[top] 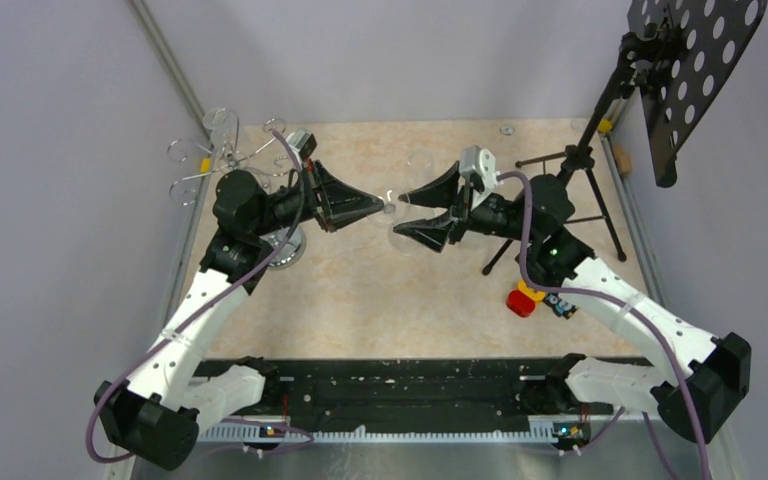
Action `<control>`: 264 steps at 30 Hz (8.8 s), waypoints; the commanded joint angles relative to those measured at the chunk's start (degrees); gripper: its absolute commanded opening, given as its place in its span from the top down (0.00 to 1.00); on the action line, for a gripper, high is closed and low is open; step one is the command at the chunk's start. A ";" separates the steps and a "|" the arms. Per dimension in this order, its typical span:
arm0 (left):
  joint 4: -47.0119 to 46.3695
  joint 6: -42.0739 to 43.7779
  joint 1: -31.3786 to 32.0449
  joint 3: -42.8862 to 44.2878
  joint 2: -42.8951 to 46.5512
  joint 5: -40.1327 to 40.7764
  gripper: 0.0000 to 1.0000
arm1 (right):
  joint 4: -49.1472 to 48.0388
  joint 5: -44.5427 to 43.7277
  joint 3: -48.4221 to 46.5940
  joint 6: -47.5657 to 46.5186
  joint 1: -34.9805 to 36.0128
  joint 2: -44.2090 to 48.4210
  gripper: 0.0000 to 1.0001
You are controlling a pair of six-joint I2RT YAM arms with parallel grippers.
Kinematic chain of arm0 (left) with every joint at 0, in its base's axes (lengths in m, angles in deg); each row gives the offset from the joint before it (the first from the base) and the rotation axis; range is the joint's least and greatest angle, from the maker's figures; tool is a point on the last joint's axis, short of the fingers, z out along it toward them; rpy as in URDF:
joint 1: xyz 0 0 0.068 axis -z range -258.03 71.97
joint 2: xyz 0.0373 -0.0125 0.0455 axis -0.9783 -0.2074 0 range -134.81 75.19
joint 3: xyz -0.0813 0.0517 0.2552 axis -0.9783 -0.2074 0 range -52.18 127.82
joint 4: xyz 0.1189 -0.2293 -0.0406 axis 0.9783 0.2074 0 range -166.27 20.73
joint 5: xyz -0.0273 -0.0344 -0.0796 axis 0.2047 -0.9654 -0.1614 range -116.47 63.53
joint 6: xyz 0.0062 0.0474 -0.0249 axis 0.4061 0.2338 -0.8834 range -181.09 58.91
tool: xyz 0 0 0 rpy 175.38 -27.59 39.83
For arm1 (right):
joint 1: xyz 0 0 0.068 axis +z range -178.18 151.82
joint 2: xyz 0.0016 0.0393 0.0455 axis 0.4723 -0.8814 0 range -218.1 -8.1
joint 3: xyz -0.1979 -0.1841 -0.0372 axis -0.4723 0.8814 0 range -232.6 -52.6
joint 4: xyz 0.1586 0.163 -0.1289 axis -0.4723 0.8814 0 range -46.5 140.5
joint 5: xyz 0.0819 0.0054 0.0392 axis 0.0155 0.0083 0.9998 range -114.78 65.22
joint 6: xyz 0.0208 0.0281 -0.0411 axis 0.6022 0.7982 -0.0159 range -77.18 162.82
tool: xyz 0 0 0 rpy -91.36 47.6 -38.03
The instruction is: Take the wine glass off the wine glass rack
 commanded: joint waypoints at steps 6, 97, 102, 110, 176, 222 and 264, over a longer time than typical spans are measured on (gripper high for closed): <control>-5.31 -0.06 0.30 1.56 2.15 -1.79 1.00 | 1.53 7.70 -4.42 -4.42 1.02 -2.77 0.49; -8.49 15.82 2.76 0.60 6.29 21.81 1.00 | -43.78 -42.27 13.48 41.47 4.64 -2.29 0.37; 5.64 28.02 2.76 6.82 6.03 24.57 1.00 | -34.30 -42.74 14.40 41.06 4.64 2.78 0.33; 42.60 52.90 2.85 21.63 -0.77 24.51 1.00 | -3.28 -48.03 10.99 35.23 4.64 12.00 0.38; 72.94 69.64 33.25 53.01 -49.06 54.19 0.71 | 46.95 -77.54 2.19 31.81 4.64 22.71 0.51; 57.53 55.78 -36.20 59.76 -21.61 30.43 0.10 | 42.75 -73.70 3.97 32.89 4.64 21.22 0.50; 47.58 42.67 -42.15 50.38 -34.99 29.35 0.47 | 38.59 -68.98 7.84 34.04 4.62 19.61 0.52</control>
